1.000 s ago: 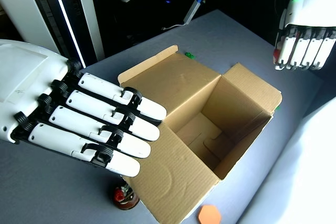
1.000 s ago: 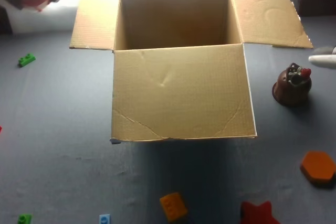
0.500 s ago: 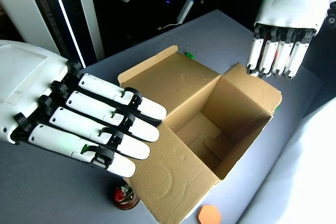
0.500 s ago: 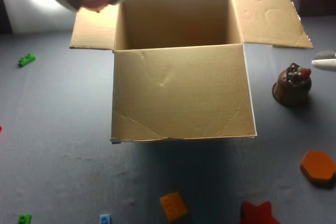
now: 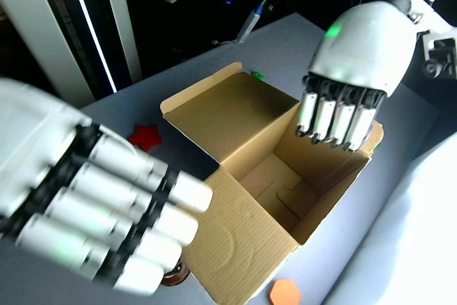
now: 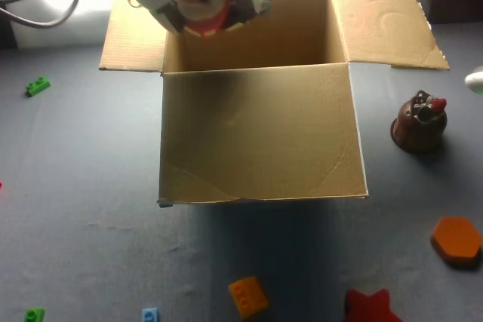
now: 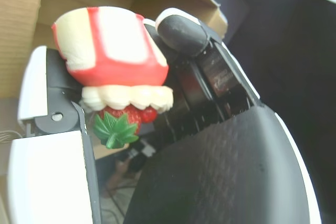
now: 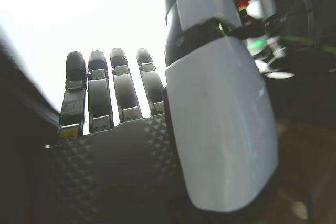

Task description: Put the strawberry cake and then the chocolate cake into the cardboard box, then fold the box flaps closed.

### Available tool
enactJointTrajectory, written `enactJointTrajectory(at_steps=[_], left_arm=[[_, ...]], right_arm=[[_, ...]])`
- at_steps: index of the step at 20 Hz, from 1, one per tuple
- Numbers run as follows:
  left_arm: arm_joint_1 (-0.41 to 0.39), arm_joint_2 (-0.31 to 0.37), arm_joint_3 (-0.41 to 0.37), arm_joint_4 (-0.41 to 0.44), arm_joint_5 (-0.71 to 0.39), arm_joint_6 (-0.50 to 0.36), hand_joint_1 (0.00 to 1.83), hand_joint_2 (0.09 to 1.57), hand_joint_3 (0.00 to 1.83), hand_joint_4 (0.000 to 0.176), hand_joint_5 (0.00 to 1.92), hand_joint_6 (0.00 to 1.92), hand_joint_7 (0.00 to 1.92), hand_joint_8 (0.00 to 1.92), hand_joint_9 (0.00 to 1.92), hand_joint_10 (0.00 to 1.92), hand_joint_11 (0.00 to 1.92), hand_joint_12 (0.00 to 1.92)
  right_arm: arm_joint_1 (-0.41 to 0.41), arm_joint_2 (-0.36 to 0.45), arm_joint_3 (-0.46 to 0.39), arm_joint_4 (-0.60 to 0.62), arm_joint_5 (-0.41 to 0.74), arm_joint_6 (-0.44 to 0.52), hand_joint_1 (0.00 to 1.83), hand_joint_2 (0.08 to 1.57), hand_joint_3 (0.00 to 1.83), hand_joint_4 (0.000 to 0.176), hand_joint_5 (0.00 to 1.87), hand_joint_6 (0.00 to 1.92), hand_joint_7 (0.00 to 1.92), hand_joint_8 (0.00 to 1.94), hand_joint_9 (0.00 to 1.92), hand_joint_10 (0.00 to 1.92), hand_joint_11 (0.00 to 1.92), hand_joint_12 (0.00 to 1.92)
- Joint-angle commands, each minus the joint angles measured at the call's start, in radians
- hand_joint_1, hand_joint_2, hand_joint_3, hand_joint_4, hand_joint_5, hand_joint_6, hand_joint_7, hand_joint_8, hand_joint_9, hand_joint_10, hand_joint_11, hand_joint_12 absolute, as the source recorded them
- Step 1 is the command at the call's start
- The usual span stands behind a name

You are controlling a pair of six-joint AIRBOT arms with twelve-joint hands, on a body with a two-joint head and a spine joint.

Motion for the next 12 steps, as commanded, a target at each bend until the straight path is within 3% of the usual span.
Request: enactJointTrajectory(at_steps=[1,4,7,8,9,10,11,12], left_arm=[[-0.001,0.004,0.005,-0.057,0.049,0.012,1.36,1.15,0.0,0.0,0.87,0.93,0.87,1.19,0.93,1.41,0.77,1.65],[0.033,-0.013,0.014,-0.058,0.051,0.026,1.36,1.14,0.0,0.0,0.87,0.96,0.87,1.15,0.94,1.37,0.77,1.6],[0.054,-0.021,0.022,-0.064,0.055,0.039,1.36,1.16,0.0,0.0,0.81,1.07,0.84,1.19,0.91,1.33,0.71,1.48],[0.059,-0.021,0.023,-0.065,0.057,0.041,1.19,1.19,0.0,0.0,0.78,1.22,0.87,1.23,0.8,0.92,0.6,1.42],[0.061,-0.022,0.024,-0.065,0.06,0.041,1.11,1.2,0.0,0.0,0.79,1.24,0.76,0.71,0.77,0.74,0.53,1.37],[0.062,-0.023,0.025,-0.065,0.061,0.041,1.07,1.12,0.0,0.0,0.67,0.62,0.74,0.39,0.74,0.55,0.47,1.3],[0.063,-0.024,0.026,-0.065,0.064,0.042,1.03,1.11,0.0,0.0,0.68,0.29,0.76,0.17,0.74,0.36,0.42,1.23],[0.063,-0.025,0.026,-0.065,0.065,0.042,0.96,1.07,0.0,0.0,0.66,0.12,0.72,0.05,0.7,0.19,0.35,1.16]], right_arm=[[0.011,0.004,0.016,0.012,0.089,-0.005,1.0,1.03,0.0,0.019,0.04,0.01,0.06,0.0,0.08,0.0,0.0,0.33],[-0.003,-0.032,0.089,0.186,0.084,-0.033,1.01,1.0,0.0,0.025,0.08,0.01,0.08,0.0,0.09,0.01,0.0,0.36],[-0.044,-0.067,0.133,0.236,0.086,-0.039,0.99,1.01,0.0,0.025,0.08,0.01,0.09,0.0,0.1,0.01,0.0,0.4],[-0.069,-0.084,0.146,0.237,0.086,-0.039,1.0,1.01,0.0,0.023,0.08,0.0,0.09,0.0,0.09,0.0,0.0,0.33],[-0.087,-0.095,0.155,0.237,0.086,-0.039,1.03,1.01,0.0,0.024,0.09,0.0,0.08,0.0,0.09,0.0,0.0,0.29],[-0.107,-0.105,0.163,0.244,0.086,-0.039,1.0,1.02,0.0,0.027,0.06,0.0,0.08,0.0,0.08,0.0,0.0,0.28],[-0.12,-0.116,0.166,0.25,0.086,-0.039,0.99,1.03,0.01,0.025,0.05,0.0,0.08,0.0,0.08,0.0,0.0,0.33],[-0.127,-0.126,0.166,0.242,0.087,-0.045,0.99,1.03,0.01,0.02,0.05,0.0,0.07,0.0,0.08,0.0,0.0,0.34]])
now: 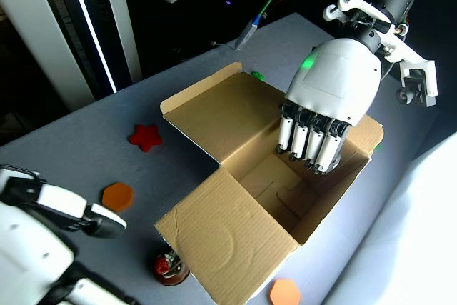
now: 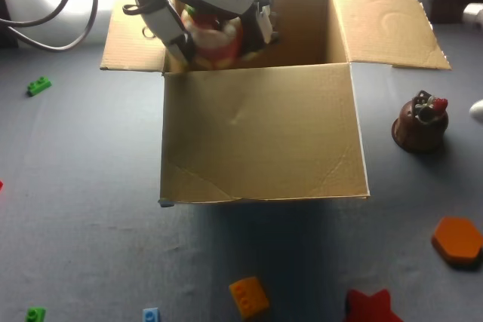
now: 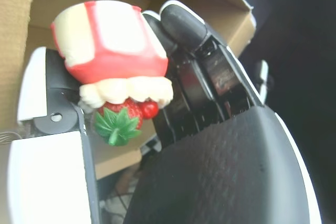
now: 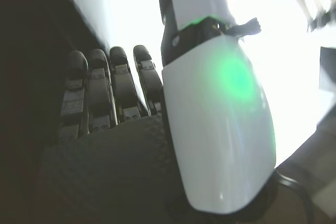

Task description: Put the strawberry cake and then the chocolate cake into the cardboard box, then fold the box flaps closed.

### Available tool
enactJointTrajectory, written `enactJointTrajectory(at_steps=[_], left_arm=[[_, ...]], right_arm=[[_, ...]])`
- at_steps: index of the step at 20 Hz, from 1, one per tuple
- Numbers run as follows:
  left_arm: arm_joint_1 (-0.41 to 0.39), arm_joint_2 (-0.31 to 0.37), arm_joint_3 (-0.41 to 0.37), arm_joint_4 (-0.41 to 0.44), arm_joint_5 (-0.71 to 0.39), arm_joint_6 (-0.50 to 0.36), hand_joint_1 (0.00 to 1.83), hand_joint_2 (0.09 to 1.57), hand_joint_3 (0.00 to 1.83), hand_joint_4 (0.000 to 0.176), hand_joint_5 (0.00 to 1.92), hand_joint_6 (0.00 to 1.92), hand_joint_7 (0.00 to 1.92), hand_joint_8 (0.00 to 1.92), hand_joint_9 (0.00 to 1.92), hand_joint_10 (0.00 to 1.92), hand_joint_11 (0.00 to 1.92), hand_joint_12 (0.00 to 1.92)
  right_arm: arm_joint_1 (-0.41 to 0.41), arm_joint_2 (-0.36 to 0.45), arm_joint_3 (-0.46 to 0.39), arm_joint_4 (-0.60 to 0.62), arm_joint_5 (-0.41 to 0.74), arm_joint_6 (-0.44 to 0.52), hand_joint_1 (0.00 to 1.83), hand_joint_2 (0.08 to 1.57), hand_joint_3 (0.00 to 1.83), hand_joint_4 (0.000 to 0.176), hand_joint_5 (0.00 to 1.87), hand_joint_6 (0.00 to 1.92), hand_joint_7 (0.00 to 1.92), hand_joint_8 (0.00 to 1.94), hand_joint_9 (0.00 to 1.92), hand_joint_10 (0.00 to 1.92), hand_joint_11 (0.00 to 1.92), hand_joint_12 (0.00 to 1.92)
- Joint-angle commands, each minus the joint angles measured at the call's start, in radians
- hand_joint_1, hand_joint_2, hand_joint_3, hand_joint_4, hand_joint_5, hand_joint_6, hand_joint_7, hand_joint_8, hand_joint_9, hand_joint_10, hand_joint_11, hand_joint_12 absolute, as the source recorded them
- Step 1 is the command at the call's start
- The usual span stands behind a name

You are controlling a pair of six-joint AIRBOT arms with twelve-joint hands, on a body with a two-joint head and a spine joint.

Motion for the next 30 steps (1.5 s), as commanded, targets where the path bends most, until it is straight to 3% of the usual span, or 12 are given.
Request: enactJointTrajectory(at_steps=[1,2,3,5,10,11,12,15,17,25,27,30], left_arm=[[-0.006,0.004,0.005,-0.063,0.045,0.009,0.85,1.04,0.0,0.0,0.58,0.03,0.61,0.01,0.62,0.08,0.26,1.1],[-0.007,0.003,0.005,-0.063,0.046,0.009,0.85,1.04,0.0,0.0,0.58,0.03,0.61,0.01,0.62,0.08,0.26,1.1],[-0.009,0.002,0.006,-0.061,0.047,0.009,0.68,0.99,0.0,0.0,0.4,0.0,0.44,0.0,0.49,0.01,0.1,1.1],[-0.02,0.001,0.016,-0.05,0.05,0.009,0.59,0.95,0.0,0.0,0.27,0.0,0.33,0.0,0.38,0.0,0.01,1.12],[-0.08,0.001,0.053,-0.027,0.051,0.015,0.49,0.92,0.0,0.024,0.16,0.0,0.26,0.0,0.29,0.0,0.0,0.93],[-0.102,0.006,0.063,-0.021,0.051,0.015,0.37,0.95,0.01,0.031,0.14,0.0,0.24,0.0,0.29,0.0,0.0,0.95],[-0.115,0.013,0.066,-0.016,0.051,0.015,0.31,0.97,0.01,0.03,0.14,0.0,0.25,0.0,0.28,0.0,0.0,0.95],[-0.151,0.069,0.043,0.015,0.044,0.011,0.02,1.11,0.02,0.0,0.16,0.0,0.24,0.0,0.26,0.0,0.0,0.83],[-0.17,0.125,0.008,0.041,0.037,0.0,0.0,1.11,0.01,0.0,0.16,0.0,0.24,0.0,0.25,0.0,0.0,0.8],[-0.17,0.315,-0.039,0.084,0.005,-0.037,0.0,1.08,0.0,0.0,0.16,0.01,0.21,0.0,0.23,0.0,0.0,0.79],[-0.154,0.359,-0.042,0.089,0.003,-0.038,0.0,1.09,0.0,0.0,0.16,0.01,0.21,0.0,0.23,0.0,0.0,0.82],[-0.11,0.423,-0.054,0.095,0.003,-0.043,0.05,1.09,0.0,0.004,0.15,0.0,0.21,0.0,0.25,0.01,0.0,0.8]], right_arm=[[0.002,0.01,0.01,-0.026,0.105,0.001,0.99,1.04,0.01,0.016,0.07,0.01,0.08,0.0,0.09,0.0,0.0,0.3],[-0.002,0.004,0.011,-0.026,0.108,0.001,0.99,1.04,0.01,0.016,0.07,0.01,0.08,0.0,0.09,0.0,0.0,0.3],[-0.001,-0.006,0.013,-0.026,0.122,0.003,0.99,1.04,0.0,0.021,0.06,0.0,0.07,0.0,0.08,0.0,0.0,0.27],[-0.004,-0.038,0.031,-0.026,0.138,0.003,0.99,1.04,0.0,0.018,0.07,0.0,0.07,0.0,0.07,0.0,0.0,0.24],[-0.05,-0.113,0.079,-0.026,0.172,-0.003,0.96,1.05,0.0,0.021,0.06,0.0,0.07,0.0,0.07,0.0,0.0,0.25],[-0.054,-0.127,0.091,-0.026,0.179,-0.004,0.95,1.07,0.0,0.018,0.04,0.0,0.05,0.0,0.05,0.0,0.0,0.18],[-0.055,-0.135,0.098,-0.026,0.185,-0.004,0.95,1.07,0.0,0.016,0.04,0.0,0.05,0.0,0.05,0.0,0.0,0.17],[-0.073,-0.166,0.122,-0.026,0.195,-0.006,0.89,1.09,0.01,0.017,0.0,0.0,0.03,0.0,0.05,0.0,0.0,0.11],[-0.089,-0.183,0.133,-0.026,0.2,-0.008,0.92,1.09,0.0,0.015,0.01,0.0,0.03,0.0,0.04,0.0,0.0,0.03],[-0.129,-0.227,0.16,-0.026,0.215,-0.02,0.9,1.09,0.0,0.019,0.01,0.0,0.07,0.0,0.07,0.01,0.0,0.12],[-0.132,-0.237,0.169,-0.026,0.22,-0.028,0.92,1.09,0.0,0.015,0.04,0.01,0.08,0.0,0.09,0.01,0.0,0.18],[-0.133,-0.247,0.178,-0.026,0.221,-0.029,0.95,1.07,0.0,0.024,0.04,0.0,0.07,0.0,0.07,0.0,0.0,0.15]])
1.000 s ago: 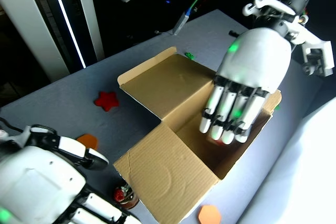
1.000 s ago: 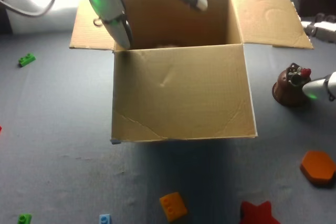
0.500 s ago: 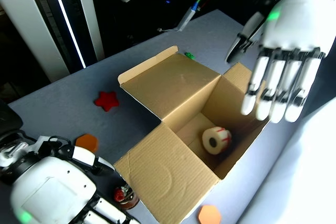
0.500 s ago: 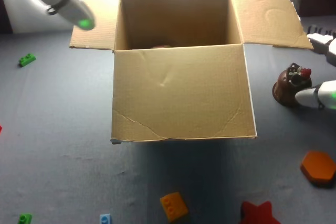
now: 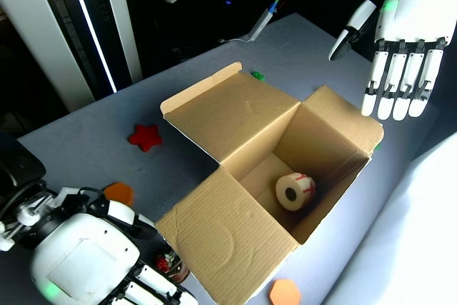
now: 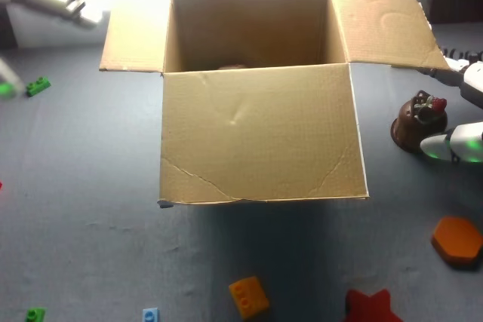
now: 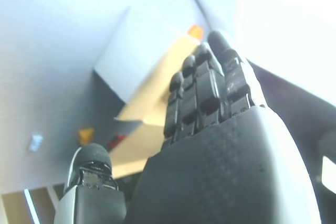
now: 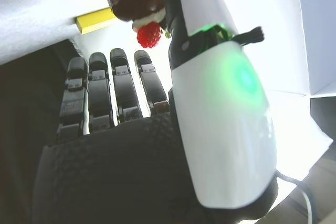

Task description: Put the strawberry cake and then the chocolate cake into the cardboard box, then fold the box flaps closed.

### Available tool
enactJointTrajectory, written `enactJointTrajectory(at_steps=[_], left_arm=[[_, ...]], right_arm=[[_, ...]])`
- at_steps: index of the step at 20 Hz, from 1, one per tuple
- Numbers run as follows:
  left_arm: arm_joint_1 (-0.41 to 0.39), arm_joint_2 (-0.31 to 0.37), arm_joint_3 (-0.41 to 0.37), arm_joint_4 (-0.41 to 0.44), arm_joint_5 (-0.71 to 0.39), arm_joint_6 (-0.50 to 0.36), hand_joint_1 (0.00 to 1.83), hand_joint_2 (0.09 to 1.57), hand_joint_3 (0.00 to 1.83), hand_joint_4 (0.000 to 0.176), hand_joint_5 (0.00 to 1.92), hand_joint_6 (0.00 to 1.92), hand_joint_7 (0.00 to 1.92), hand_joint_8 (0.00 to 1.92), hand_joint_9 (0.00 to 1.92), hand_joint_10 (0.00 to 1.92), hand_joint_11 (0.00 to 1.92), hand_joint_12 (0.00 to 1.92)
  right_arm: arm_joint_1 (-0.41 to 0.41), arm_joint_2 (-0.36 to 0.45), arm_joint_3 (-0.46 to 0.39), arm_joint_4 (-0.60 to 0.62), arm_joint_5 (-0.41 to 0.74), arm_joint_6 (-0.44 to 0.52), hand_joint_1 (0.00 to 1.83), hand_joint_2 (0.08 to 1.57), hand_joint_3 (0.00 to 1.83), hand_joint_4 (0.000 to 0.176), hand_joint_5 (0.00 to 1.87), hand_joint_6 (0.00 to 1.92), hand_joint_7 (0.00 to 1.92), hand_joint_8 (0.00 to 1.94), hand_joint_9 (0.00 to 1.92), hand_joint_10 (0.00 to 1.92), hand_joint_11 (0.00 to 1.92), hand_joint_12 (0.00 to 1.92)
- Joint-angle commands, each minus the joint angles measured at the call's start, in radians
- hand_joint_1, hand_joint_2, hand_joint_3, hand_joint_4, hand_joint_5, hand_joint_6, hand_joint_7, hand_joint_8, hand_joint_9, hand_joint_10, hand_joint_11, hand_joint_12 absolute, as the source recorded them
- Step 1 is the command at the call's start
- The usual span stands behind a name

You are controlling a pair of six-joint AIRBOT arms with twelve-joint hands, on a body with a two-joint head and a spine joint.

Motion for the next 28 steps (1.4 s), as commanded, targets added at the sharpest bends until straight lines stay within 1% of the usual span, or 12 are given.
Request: enactJointTrajectory(at_steps=[1,3,4,8,11,12,15,16,17,18,22,28], left_arm=[[-0.001,0.021,-0.005,-0.06,0.042,0.0,0.06,1.09,0.0,0.008,0.14,0.0,0.21,0.0,0.24,0.0,0.0,0.8],[0.036,0.064,-0.045,-0.068,0.044,-0.002,0.07,1.08,0.0,0.007,0.16,0.01,0.22,0.0,0.25,0.01,0.0,0.84],[0.067,0.094,-0.09,-0.073,0.045,-0.002,0.03,1.08,0.0,0.007,0.18,0.01,0.23,0.01,0.27,0.01,0.0,0.85],[0.161,0.184,-0.222,-0.118,0.065,-0.002,0.0,1.1,0.0,0.001,0.18,0.0,0.23,0.0,0.26,0.0,0.0,0.81],[0.211,0.215,-0.248,-0.21,0.063,-0.007,0.0,1.11,0.0,0.007,0.16,0.0,0.22,0.0,0.25,0.0,0.0,0.83],[0.225,0.224,-0.248,-0.252,0.061,-0.007,0.0,1.11,0.01,0.001,0.17,0.01,0.24,0.01,0.27,0.01,0.0,0.87],[0.298,0.234,-0.238,-0.415,0.054,-0.01,0.0,1.12,0.0,0.0,0.17,0.01,0.24,0.0,0.26,0.01,0.0,0.88],[0.324,0.236,-0.237,-0.462,0.054,-0.009,0.0,1.11,0.0,0.0,0.15,0.0,0.23,0.0,0.24,0.0,0.0,0.85],[0.366,0.236,-0.238,-0.514,0.054,-0.008,0.0,1.11,0.0,0.0,0.16,0.01,0.23,0.0,0.23,0.0,0.0,0.85],[0.379,0.236,-0.239,-0.53,0.054,-0.007,0.0,1.12,0.0,0.0,0.17,0.01,0.24,0.01,0.24,0.0,0.0,0.87],[0.47,0.236,-0.243,-0.662,0.071,0.03,0.0,1.13,0.01,0.0,0.17,0.0,0.25,0.01,0.27,0.01,0.0,0.91],[0.471,0.221,-0.204,-0.709,0.092,0.036,0.0,1.14,0.0,0.0,0.19,0.01,0.26,0.01,0.29,0.01,0.0,0.9]], right_arm=[[-0.002,0.01,0.009,-0.021,0.094,-0.001,0.97,1.06,0.0,0.027,0.03,0.0,0.06,0.0,0.07,0.0,0.0,0.14],[-0.005,0.005,0.01,-0.021,0.094,-0.006,0.98,1.05,0.0,0.024,0.04,0.0,0.06,0.0,0.08,0.01,0.0,0.19],[-0.008,0.0,0.012,-0.021,0.094,-0.01,0.97,1.05,0.0,0.01,0.05,0.0,0.06,0.0,0.09,0.01,0.0,0.11],[-0.011,-0.005,0.014,-0.022,0.096,-0.015,1.02,1.01,0.0,0.019,0.1,0.01,0.11,0.0,0.12,0.01,0.0,0.39],[-0.014,-0.006,0.014,-0.022,0.095,-0.015,1.08,1.01,0.0,0.015,0.17,0.02,0.18,0.01,0.17,0.02,0.0,0.53],[-0.014,-0.006,0.014,-0.024,0.095,-0.015,1.13,1.01,0.0,0.0,0.26,0.04,0.31,0.03,0.28,0.05,0.0,0.78],[-0.014,-0.007,0.014,-0.029,0.096,-0.015,1.12,1.07,0.01,0.0,0.5,0.03,0.61,0.03,0.56,0.15,0.0,1.3],[-0.014,-0.007,0.014,-0.033,0.096,-0.015,1.13,1.11,0.0,0.0,0.66,0.07,0.79,0.09,0.61,0.54,0.06,1.55],[-0.013,-0.007,0.014,-0.035,0.096,-0.015,1.19,1.17,0.0,0.0,0.86,0.81,0.88,0.99,0.62,0.94,0.14,1.83],[-0.012,-0.007,0.014,-0.035,0.096,-0.015,1.2,1.16,0.0,0.0,0.92,0.93,0.89,1.21,0.62,1.19,0.2,1.9],[0.007,-0.006,0.014,-0.037,0.096,-0.015,1.2,1.15,0.0,0.005,0.96,0.99,0.88,1.23,0.66,1.31,0.28,1.86],[0.053,0.044,-0.017,-0.037,0.096,-0.015,1.2,1.16,0.0,0.0,0.93,0.99,0.87,1.29,0.63,1.33,0.23,1.91]])
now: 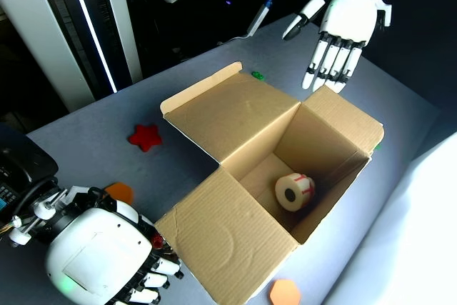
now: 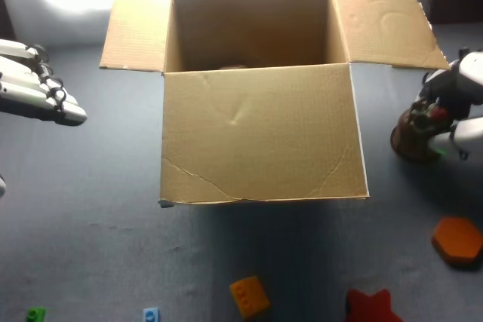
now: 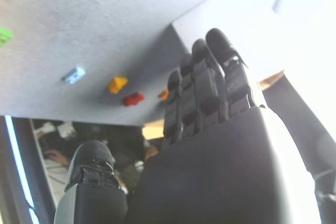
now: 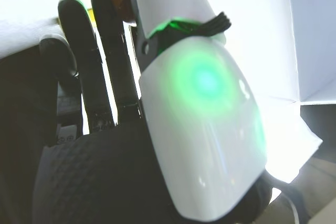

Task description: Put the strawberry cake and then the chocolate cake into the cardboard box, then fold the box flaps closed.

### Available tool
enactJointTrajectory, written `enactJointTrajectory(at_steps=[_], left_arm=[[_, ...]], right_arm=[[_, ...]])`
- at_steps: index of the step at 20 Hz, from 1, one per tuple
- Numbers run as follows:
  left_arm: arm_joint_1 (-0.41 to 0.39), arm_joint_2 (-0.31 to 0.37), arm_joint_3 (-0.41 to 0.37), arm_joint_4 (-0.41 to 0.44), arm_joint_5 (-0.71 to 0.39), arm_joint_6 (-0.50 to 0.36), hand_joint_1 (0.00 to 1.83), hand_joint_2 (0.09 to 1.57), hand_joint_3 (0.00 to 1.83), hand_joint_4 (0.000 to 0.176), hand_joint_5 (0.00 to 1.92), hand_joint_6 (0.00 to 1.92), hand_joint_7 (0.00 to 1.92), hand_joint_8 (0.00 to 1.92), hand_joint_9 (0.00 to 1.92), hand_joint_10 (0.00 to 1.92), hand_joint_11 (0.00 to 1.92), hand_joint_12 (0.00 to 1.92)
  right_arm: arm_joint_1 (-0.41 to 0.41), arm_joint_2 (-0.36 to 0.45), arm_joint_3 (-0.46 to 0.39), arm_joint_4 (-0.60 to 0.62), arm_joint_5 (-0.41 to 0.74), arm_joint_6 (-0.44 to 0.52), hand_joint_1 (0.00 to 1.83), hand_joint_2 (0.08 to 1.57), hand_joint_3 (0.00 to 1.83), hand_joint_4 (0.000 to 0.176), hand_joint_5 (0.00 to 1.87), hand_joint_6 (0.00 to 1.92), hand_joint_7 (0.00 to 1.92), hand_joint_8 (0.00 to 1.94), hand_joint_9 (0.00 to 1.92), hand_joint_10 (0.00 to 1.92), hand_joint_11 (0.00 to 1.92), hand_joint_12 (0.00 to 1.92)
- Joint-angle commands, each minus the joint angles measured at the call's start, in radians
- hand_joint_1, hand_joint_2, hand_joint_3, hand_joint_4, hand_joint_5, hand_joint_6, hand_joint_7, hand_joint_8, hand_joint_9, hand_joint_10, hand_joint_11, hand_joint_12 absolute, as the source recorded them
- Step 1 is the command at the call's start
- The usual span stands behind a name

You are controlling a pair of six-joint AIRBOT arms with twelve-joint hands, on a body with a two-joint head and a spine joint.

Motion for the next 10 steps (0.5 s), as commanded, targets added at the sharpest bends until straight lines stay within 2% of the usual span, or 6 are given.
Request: enactJointTrajectory(at_steps=[1,3,7,9,10], left_arm=[[-0.01,0.006,0.003,-0.083,0.004,-0.002,0.0,1.14,0.0,0.0,0.19,0.01,0.26,0.0,0.28,0.01,0.0,0.89],[-0.009,0.007,-0.004,-0.088,0.003,-0.002,0.0,1.13,0.0,0.0,0.17,0.0,0.25,0.0,0.27,0.0,0.0,0.86],[-0.009,0.001,0.006,-0.102,0.001,0.003,0.0,1.14,0.0,0.0,0.18,0.0,0.26,0.0,0.27,0.0,0.0,0.85],[-0.007,0.0,0.012,-0.108,0.001,0.01,0.0,1.14,0.0,0.0,0.17,0.0,0.25,0.0,0.26,0.0,0.0,0.83],[-0.004,-0.001,0.013,-0.111,0.002,0.011,0.0,1.14,0.0,0.0,0.18,0.0,0.25,0.0,0.26,0.0,0.0,0.83]], right_arm=[[0.021,0.033,-0.003,-0.024,0.106,0.005,1.2,1.16,0.0,0.0,0.93,0.98,0.87,1.29,0.63,1.33,0.23,1.91],[0.052,0.079,-0.029,-0.024,0.142,0.005,1.21,1.16,0.0,0.0,0.94,0.97,0.87,1.3,0.64,1.34,0.25,1.9],[0.099,0.151,-0.038,-0.025,0.14,0.001,1.21,1.16,0.0,0.0,0.94,0.96,0.88,1.28,0.63,1.35,0.22,1.91],[0.137,0.185,-0.039,-0.078,0.144,-0.002,1.22,1.15,0.0,0.0,1.0,0.87,0.86,1.32,0.6,1.42,0.22,1.92],[0.163,0.199,-0.041,-0.095,0.157,-0.001,1.22,1.15,0.0,0.0,0.99,0.9,0.87,1.3,0.61,1.37,0.22,1.9]])
